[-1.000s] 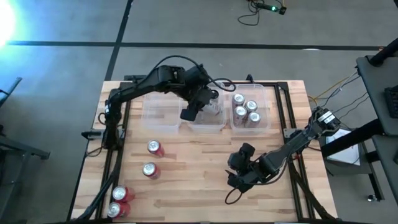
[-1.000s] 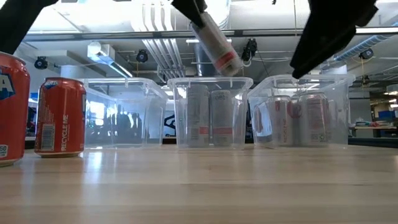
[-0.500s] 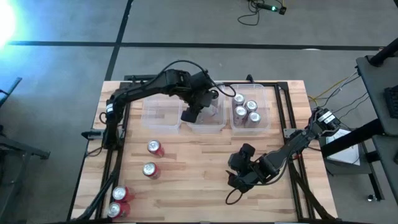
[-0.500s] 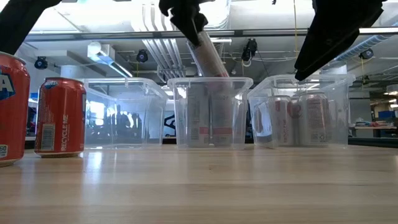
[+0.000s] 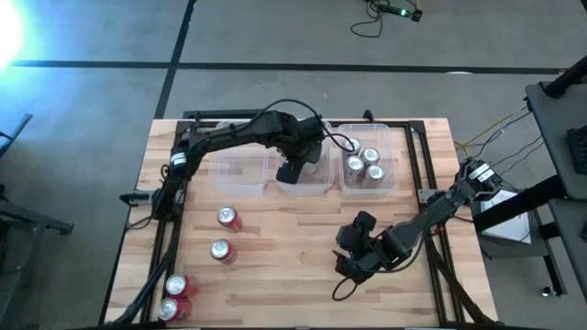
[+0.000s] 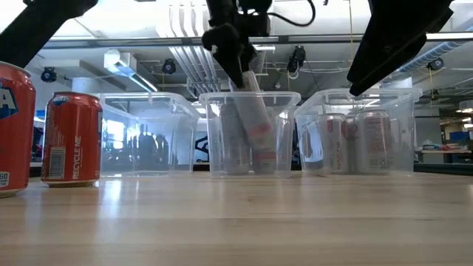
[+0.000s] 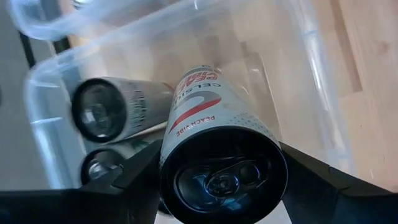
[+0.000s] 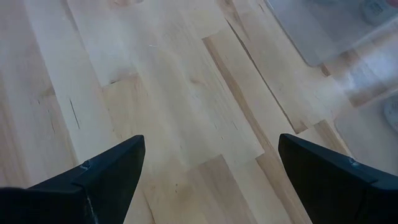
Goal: Sort soda cans
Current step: Put the white-pink soda can into the middle transparent bin
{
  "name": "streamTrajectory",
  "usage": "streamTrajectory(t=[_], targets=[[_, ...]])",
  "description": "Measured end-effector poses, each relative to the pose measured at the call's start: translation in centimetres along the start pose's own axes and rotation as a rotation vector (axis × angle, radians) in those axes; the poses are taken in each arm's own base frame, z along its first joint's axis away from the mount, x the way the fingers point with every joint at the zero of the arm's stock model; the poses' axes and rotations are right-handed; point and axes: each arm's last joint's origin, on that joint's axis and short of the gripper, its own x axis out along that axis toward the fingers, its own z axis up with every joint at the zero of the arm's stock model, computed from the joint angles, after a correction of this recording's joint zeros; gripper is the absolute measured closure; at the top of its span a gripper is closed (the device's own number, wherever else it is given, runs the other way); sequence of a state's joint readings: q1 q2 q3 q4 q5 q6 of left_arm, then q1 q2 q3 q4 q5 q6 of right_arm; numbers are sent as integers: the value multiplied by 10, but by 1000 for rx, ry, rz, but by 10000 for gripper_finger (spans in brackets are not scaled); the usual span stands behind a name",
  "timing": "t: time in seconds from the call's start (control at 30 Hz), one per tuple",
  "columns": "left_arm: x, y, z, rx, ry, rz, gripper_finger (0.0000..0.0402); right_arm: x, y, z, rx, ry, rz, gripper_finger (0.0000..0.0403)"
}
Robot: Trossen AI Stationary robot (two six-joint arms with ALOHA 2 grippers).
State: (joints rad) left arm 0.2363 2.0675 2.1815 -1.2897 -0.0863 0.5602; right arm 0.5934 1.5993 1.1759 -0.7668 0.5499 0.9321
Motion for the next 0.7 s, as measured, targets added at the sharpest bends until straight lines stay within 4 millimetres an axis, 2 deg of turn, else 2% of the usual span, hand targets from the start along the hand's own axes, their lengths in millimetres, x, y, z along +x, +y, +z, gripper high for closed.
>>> streamTrajectory(t=[0.43,0.7], targets=[[40,0,5,-15,66,-32,155,2,0,-1,-2,-4,4,39],[48,1,8,-26,58,-24,154,2,3,1,-4,-23,27,39]])
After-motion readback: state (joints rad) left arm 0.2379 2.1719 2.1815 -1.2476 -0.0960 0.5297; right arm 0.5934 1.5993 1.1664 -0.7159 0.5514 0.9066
